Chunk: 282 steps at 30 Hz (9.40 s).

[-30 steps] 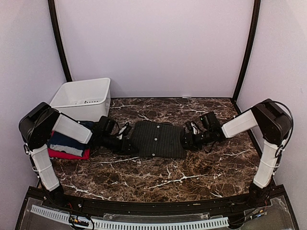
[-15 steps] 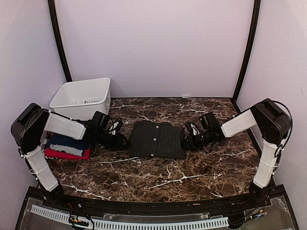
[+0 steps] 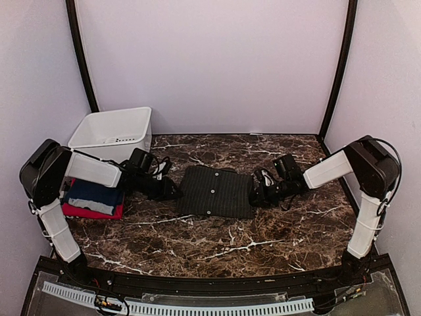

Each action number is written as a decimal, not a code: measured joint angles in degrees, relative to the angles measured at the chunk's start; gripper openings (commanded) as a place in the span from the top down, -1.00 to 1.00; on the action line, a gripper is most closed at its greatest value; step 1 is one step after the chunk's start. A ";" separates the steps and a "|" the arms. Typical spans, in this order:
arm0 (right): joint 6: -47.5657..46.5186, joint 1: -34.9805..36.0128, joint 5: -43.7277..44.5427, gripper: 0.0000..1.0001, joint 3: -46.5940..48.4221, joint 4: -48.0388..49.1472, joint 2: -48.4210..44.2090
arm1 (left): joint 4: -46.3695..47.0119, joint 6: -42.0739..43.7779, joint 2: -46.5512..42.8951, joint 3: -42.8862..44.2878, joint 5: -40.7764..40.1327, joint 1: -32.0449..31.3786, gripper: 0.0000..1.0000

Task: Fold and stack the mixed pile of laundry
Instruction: Adjust the square-folded shirt at the center of the board.

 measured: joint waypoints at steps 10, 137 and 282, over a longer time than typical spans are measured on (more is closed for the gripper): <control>-0.39 0.00 0.02 1.00 0.00 -0.35 0.00 | -3.76 1.09 -4.24 0.31 -7.15 0.00 0.29; 3.26 0.81 -7.13 1.00 9.14 -0.61 6.60 | -1.66 2.03 3.45 3.72 1.60 0.44 1.00; -8.79 -6.78 -11.78 0.02 2.45 -11.32 -7.89 | 3.78 4.76 -2.08 0.59 -7.13 -7.08 -0.72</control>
